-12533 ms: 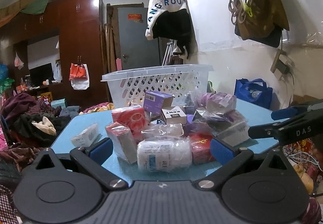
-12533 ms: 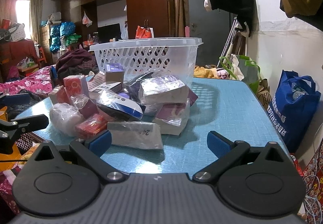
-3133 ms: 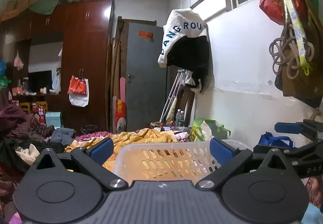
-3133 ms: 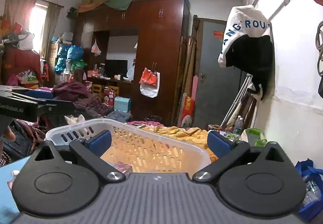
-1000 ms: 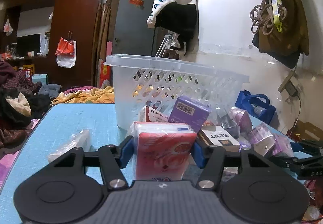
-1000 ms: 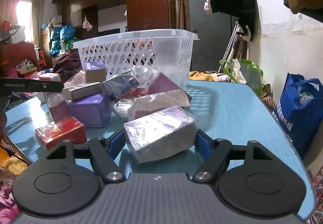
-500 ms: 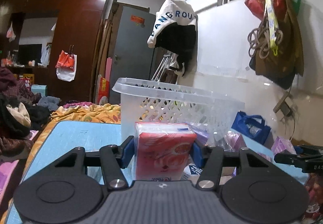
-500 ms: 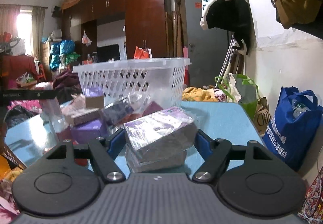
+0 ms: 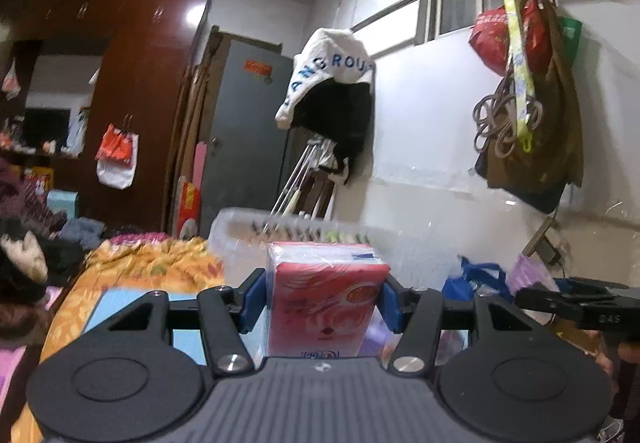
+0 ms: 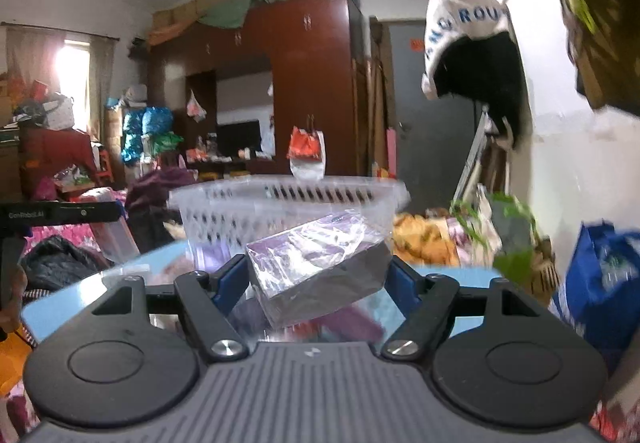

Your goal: Organize objects

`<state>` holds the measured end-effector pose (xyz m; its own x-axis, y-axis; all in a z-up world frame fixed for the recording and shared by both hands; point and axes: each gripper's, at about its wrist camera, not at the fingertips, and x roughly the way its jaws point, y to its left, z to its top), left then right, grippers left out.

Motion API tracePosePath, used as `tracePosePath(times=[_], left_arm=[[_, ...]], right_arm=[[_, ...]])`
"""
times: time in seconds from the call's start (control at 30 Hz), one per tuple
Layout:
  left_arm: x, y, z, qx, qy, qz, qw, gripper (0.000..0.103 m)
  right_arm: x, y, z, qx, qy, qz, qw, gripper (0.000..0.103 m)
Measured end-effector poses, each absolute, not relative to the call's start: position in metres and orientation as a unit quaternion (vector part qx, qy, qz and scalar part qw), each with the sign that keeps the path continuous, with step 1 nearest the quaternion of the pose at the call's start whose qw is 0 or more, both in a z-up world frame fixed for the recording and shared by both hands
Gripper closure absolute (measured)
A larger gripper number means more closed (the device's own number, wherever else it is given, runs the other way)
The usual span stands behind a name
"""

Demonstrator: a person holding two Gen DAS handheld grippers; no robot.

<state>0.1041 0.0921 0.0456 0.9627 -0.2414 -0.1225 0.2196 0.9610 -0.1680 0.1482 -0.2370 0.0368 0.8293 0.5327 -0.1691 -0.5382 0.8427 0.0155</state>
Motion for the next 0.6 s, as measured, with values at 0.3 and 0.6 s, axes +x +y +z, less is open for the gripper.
tracePosePath(times=[0.3, 0.6], left_arm=[[0.205, 0.076, 0.097, -0.088, 0.094, -0.118, 0.985, 0.043], [0.254, 0.062, 0.083, -0.061, 0.103, -0.090, 0.989, 0.000]], right_arm=[[0.224, -0.189, 0.077, -0.031, 0.040, 0.285, 0.957, 0.027], [0.268, -0.161, 0.068, -0.051, 0.093, 0.279, 0.954, 0.016]])
